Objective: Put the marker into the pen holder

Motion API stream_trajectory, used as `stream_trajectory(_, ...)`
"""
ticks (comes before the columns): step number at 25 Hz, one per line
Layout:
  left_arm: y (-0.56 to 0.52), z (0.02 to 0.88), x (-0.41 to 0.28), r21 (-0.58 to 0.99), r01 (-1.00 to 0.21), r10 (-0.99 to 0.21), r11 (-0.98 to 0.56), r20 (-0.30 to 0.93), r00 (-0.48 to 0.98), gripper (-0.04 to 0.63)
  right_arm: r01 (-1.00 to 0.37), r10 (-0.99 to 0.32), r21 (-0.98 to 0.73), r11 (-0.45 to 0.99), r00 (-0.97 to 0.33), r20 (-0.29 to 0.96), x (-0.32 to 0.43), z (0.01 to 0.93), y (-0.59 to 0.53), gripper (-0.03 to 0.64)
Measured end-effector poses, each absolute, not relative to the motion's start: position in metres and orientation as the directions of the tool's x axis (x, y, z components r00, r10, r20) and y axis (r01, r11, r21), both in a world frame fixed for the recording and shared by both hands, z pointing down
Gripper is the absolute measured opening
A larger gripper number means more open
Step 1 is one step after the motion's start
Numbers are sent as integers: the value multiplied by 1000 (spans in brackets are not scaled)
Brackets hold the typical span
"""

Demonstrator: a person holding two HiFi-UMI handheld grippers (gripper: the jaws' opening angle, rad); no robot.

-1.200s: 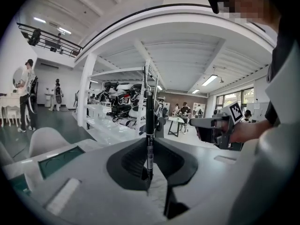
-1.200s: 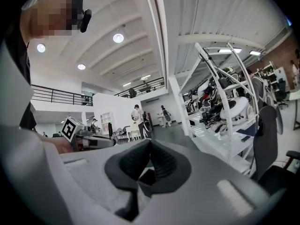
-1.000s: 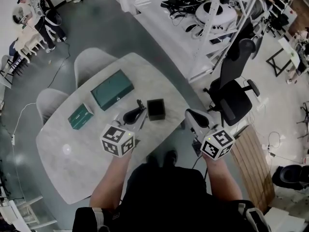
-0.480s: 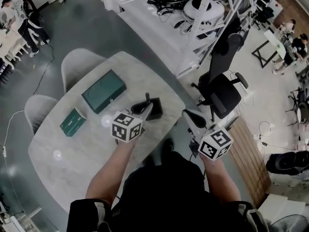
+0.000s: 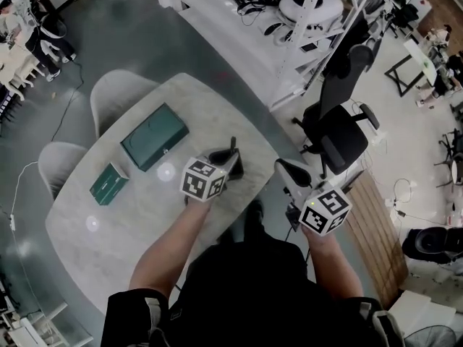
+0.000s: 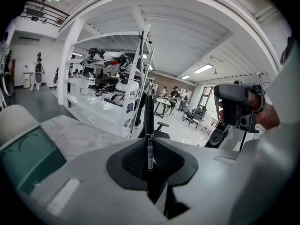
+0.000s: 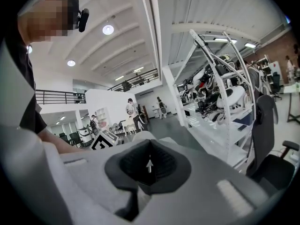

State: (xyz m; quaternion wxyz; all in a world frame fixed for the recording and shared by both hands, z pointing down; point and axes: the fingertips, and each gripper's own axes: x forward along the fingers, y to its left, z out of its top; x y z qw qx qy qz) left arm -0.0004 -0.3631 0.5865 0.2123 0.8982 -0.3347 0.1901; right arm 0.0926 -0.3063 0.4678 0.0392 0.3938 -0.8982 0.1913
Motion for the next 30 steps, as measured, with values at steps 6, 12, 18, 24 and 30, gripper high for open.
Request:
stream_trajectory(6, -372, 607, 10, 230, -691, -494, -686, 550, 673, 51, -698, -665, -325, 638, -713, 223, 94, 472, -319, 3)
stream_trajectory(12, -378, 625, 10, 213, -712, -484, -669, 602, 635, 51, -690, -651, -338, 640, -721, 239, 100, 483, -323, 3)
stream_trajectory(18, -380, 632, 10, 196, -706, -459, -680, 637, 619, 51, -691, -649, -344, 636, -720, 246, 102, 486, -327, 3)
stream_trajectory(24, -381, 636, 10, 179, -711, -457, -680, 655, 602, 51, -686, -641, -347, 639, -725, 254, 101, 489, -327, 3)
stream_trajectory(30, -385, 630, 9, 187, -723, -486, -664, 628, 608, 52, -685, -637, -354, 637, -726, 258, 101, 490, -328, 3)
